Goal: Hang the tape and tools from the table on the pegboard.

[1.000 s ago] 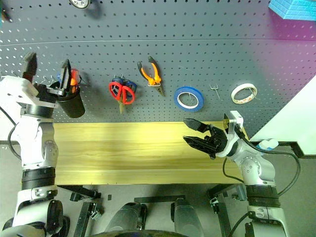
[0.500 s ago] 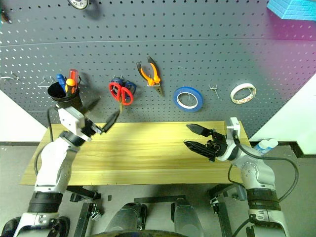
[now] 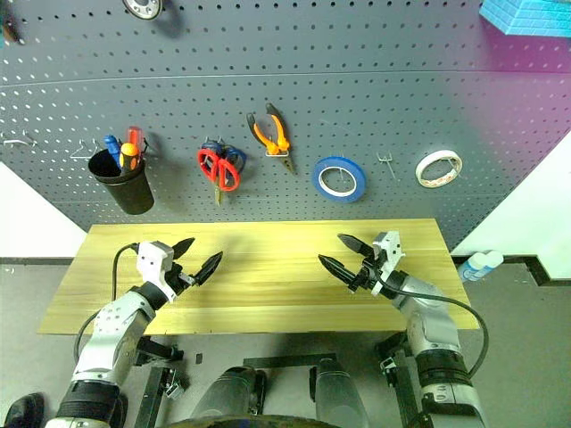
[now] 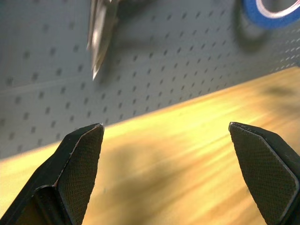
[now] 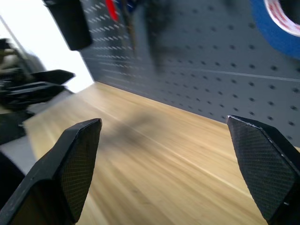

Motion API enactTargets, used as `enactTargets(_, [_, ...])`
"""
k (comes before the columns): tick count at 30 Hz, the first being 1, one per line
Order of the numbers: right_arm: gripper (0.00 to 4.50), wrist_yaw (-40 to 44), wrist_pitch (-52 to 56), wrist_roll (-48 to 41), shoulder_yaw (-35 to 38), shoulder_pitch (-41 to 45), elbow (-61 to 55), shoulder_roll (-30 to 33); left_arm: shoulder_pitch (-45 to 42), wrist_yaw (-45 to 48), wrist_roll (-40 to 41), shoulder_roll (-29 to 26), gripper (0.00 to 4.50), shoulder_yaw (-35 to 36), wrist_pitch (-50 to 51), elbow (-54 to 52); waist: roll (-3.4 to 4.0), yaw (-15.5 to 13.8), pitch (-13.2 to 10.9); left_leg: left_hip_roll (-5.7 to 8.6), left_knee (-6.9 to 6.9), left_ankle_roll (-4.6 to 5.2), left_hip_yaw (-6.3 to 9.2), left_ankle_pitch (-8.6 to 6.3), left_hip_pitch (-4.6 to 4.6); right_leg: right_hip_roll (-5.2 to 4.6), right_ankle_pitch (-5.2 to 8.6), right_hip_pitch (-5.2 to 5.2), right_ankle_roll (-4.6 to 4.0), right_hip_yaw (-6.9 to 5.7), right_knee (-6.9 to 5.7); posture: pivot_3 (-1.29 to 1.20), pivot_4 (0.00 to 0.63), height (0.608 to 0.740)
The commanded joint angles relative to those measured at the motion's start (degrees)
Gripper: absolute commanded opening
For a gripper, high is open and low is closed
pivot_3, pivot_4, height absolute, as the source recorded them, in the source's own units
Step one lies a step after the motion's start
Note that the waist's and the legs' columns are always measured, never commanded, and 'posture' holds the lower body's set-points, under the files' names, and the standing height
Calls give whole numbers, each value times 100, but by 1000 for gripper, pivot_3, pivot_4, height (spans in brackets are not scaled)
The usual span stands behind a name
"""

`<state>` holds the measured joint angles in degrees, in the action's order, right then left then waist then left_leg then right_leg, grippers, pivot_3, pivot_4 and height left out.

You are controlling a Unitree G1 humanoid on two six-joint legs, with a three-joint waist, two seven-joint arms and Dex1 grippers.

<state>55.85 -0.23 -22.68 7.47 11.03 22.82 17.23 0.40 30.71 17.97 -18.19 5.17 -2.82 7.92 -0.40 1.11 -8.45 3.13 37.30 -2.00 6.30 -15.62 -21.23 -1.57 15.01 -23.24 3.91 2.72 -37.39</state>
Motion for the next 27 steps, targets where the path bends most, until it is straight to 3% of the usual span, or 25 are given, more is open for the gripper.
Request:
enactTargets(1, [4500,-472,-59,-65,258,135,152,-110,26,-371,-163,45,4457,199,-74,-141,1,-2,1,0,0,0,0,0,0,0,0,0,0,0,0,-54,98,740])
enactTargets(4, [4500,-819,338,-422,424,-5,-156,-355,138,-527,-334,108,4457,182,-235,-184,5,1,8,0,-2,0,0,0,0,0,0,0,0,0,1,-47,93,740])
enactTargets(15, [4500,-3157,-600,875,430,-638,-284,-720,455,-987,-576,353,4457,382,-713,20,23,2,93,1,-5,0,-3,0,4,0,1,2,0,2,2,-55,82,740])
enactTargets(24, [4500,-4037,-871,1478,254,-1331,-805,-810,717,-1261,-545,456,4457,567,-925,-61,34,7,157,1,-6,0,-7,0,15,3,3,15,1,7,3,-69,75,740])
enactTargets(27, [4500,-4218,-878,1577,180,-1453,-931,-868,883,-1247,-514,520,4457,591,-894,-218,33,19,158,1,-12,1,-9,-1,60,4,6,56,1,8,10,-74,69,740])
